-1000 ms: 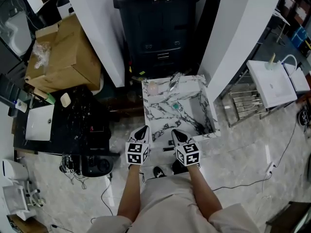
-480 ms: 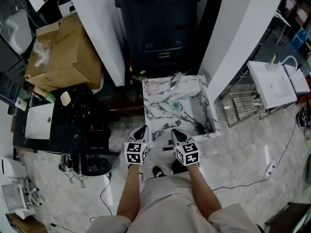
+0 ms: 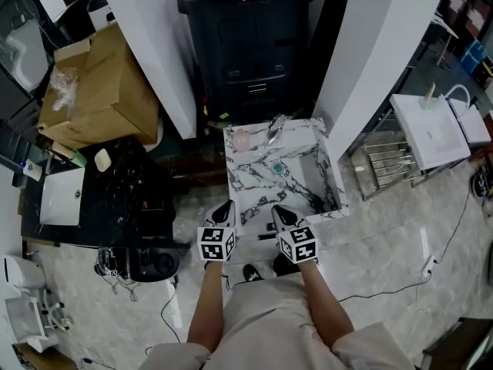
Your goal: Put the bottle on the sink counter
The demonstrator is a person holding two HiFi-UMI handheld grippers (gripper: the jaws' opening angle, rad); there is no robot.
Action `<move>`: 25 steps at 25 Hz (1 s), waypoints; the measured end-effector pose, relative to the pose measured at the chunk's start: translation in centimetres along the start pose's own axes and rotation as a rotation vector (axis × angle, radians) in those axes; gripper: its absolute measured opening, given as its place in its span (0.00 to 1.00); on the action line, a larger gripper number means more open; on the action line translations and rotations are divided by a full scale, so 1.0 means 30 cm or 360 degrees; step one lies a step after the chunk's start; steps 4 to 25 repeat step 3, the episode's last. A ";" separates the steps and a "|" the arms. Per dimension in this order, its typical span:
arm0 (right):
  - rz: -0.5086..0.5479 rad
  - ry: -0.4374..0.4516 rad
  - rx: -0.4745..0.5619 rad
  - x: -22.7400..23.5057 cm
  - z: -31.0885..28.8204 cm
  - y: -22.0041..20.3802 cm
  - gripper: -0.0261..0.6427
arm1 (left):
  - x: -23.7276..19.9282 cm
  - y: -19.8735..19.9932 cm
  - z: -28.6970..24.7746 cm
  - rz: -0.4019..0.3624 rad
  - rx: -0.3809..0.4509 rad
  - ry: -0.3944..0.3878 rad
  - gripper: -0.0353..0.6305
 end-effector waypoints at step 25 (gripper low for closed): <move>0.0007 0.0001 -0.0005 0.006 0.003 -0.001 0.05 | -0.002 0.000 -0.008 -0.0008 -0.0010 0.0001 0.06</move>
Point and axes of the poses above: the fingertips, and each gripper's own axes: z backward along the fingers, x to its right, y out of its top, the point moved 5 cm from there along z, backward along the fingers, and after that the axes turned 8 degrees about -x, right-handed, at the moved point
